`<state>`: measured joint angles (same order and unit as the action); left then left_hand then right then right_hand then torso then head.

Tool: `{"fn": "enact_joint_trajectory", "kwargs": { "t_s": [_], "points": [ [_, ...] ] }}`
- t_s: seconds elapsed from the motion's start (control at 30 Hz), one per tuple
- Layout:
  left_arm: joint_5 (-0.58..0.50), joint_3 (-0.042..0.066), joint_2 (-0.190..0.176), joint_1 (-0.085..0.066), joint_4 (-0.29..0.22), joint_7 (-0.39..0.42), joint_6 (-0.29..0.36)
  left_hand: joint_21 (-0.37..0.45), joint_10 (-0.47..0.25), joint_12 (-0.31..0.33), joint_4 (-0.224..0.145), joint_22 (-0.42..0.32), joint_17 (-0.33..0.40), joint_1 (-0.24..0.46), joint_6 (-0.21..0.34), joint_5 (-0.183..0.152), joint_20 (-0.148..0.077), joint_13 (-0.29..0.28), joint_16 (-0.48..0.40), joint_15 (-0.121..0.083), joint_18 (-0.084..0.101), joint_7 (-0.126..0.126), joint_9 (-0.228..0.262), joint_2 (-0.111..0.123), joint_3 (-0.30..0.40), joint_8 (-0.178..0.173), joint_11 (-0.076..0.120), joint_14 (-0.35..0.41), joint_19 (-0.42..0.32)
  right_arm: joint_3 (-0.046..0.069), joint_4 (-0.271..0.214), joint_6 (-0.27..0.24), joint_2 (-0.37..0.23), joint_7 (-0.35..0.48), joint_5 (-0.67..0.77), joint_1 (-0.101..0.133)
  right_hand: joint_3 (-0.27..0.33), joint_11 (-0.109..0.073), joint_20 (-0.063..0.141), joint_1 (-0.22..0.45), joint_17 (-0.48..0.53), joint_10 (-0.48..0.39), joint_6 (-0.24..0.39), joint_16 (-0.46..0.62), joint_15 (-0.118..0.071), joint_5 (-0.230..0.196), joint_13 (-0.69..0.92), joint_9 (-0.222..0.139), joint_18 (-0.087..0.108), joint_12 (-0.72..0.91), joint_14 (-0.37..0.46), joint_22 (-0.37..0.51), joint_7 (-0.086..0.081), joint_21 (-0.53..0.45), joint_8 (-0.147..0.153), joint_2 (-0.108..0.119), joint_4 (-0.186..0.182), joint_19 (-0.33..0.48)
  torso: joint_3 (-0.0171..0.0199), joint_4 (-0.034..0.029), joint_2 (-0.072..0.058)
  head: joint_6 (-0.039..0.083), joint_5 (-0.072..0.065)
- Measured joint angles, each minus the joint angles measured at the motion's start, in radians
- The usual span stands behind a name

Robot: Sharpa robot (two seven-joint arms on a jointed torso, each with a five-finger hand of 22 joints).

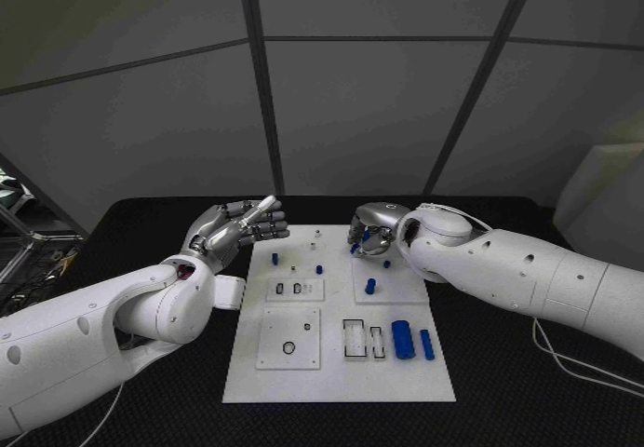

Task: Assemble the parts on the task board

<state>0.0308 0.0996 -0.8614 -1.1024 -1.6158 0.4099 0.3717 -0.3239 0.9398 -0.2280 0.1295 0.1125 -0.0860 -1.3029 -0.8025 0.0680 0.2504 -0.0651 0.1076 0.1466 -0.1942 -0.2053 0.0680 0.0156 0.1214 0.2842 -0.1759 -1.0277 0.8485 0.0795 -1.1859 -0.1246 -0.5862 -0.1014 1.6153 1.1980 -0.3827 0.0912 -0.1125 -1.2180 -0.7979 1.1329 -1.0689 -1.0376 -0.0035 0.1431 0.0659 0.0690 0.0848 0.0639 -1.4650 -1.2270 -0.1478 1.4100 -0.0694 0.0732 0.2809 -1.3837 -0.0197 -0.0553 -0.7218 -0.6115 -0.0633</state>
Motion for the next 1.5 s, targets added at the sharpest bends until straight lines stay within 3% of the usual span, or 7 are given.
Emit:
{"fn": "enact_joint_trajectory", "kwargs": {
  "t_s": [0.53,0.6,0.63,0.9,0.97,1.07,1.5],
  "points": [
    [0.0,0.0,-0.002,0.0,0.0,-0.003,-0.006,0.0,0.0,0.0,-0.003,-0.001,0.0,0.0,0.0,0.0,0.004,0.0,0.0,0.004,0.0,0.0,-0.001,0.0,-0.003,-0.004,0.0,0.004,-0.004,0.0,0.017,0.024,0.01,-0.011,0.014,0.0,-0.014,0.0,0.0,0.004,-0.02,0.007,0.0,-0.025,0.0,0.002,0.0,0.0,0.0,0.0,0.0,-0.017,0.0,0.009,0.0,-0.012,-0.003,-0.007,-0.0007,-0.003,-0.001,-0.008,-0.002],
    [0.0,0.0,-0.002,0.0,0.0,-0.004,-0.007,0.0,0.0,0.0,-0.003,-0.001,0.0,0.0,0.0,0.0,0.004,0.0,0.0,0.004,0.0,0.0,-0.001,0.0,-0.003,-0.004,0.0,0.004,-0.004,0.0,0.02,0.027,0.011,-0.011,0.015,0.0,-0.023,-0.002,-0.002,0.002,-0.029,0.017,-0.009,-0.035,0.0,0.004,0.0,0.001,-0.002,0.0,0.0,-0.024,0.002,0.015,0.0,-0.025,-0.003,-0.009,-0.001,-0.0032,-0.001,-0.009,-0.002],
    [0.0,0.0,-0.002,0.0,0.0,-0.004,-0.008,0.0,0.0,0.0,-0.003,-0.001,0.0,0.0,0.0,0.0,0.004,0.0,0.0,0.004,0.0,0.0,-0.001,0.0,-0.003,-0.004,0.0,0.004,-0.004,0.0,0.021,0.028,0.012,-0.011,0.016,0.0,-0.027,-0.002,-0.003,0.002,-0.037,0.02,-0.012,-0.043,0.0,0.005,0.0,0.002,-0.016,0.0,0.0,-0.031,0.003,0.02,0.0,-0.026,-0.004,-0.015,-0.001,-0.0035,-0.001,-0.009,-0.002],
    [0.0,0.0,-0.002,0.0,0.001,-0.006,-0.011,0.0,0.0,0.0,-0.003,-0.001,0.0,0.0,0.0,0.0,0.004,0.0,0.0,0.004,0.0,0.0,-0.001,0.0,-0.003,-0.004,0.0,0.004,-0.004,0.0,0.027,0.033,0.017,-0.011,0.019,0.001,-0.057,-0.026,0.015,0.01,-0.092,0.094,-0.07,-0.101,-0.004,0.002,0.005,0.009,-0.016,0.0,-0.004,-0.081,0.022,0.054,-0.01,-0.072,-0.02,-0.047,-0.0019,-0.0052,-0.001,-0.012,-0.002],
    [0.0,0.0,-0.002,0.0,0.001,-0.006,-0.012,0.0,0.0,0.0,-0.003,-0.001,0.0,0.0,0.0,0.0,0.004,0.0,-0.003,0.004,0.0,0.0,-0.001,0.0,-0.003,-0.004,0.0,0.004,-0.004,0.001,0.029,0.033,0.019,-0.011,0.019,0.001,-0.058,-0.029,0.018,0.008,-0.098,0.107,-0.079,-0.106,-0.007,0.001,0.006,0.01,-0.031,-0.002,0.0,-0.081,0.025,0.061,-0.014,-0.079,-0.022,-0.057,-0.0022,-0.0058,-0.001,-0.012,-0.002],
    [0.0,0.0,-0.002,0.0,0.002,-0.007,-0.013,0.0,0.0,0.0,-0.003,-0.002,0.0,0.0,0.0,0.0,0.004,0.0,-0.004,0.004,0.0,0.0,-0.001,0.0,-0.003,-0.004,0.0,0.004,-0.004,0.001,0.031,0.03,0.02,-0.011,0.019,0.001,-0.065,-0.033,0.021,0.001,-0.103,0.114,-0.087,-0.113,-0.011,-0.002,0.007,0.011,-0.031,-0.001,-0.003,-0.081,0.027,0.065,-0.016,-0.086,-0.018,-0.06,-0.0027,-0.0065,-0.001,-0.012,-0.003],
    [0.001,0.0,-0.007,0.0,0.004,-0.008,-0.016,0.0,0.0,0.0,-0.003,-0.002,0.0,0.0,0.0,0.0,0.004,0.0,-0.004,0.004,0.0,0.0,-0.001,0.0,-0.003,-0.004,0.0,0.004,-0.004,0.0,0.013,-0.064,0.015,-0.001,0.02,0.0,-0.082,-0.034,0.021,-0.007,-0.103,0.12,-0.09,-0.122,-0.011,-0.016,0.006,0.011,-0.031,-0.002,-0.004,-0.081,0.029,0.072,-0.011,-0.093,-0.001,-0.06,-0.0041,-0.0089,0.0,-0.004,0.003]
  ]
}}
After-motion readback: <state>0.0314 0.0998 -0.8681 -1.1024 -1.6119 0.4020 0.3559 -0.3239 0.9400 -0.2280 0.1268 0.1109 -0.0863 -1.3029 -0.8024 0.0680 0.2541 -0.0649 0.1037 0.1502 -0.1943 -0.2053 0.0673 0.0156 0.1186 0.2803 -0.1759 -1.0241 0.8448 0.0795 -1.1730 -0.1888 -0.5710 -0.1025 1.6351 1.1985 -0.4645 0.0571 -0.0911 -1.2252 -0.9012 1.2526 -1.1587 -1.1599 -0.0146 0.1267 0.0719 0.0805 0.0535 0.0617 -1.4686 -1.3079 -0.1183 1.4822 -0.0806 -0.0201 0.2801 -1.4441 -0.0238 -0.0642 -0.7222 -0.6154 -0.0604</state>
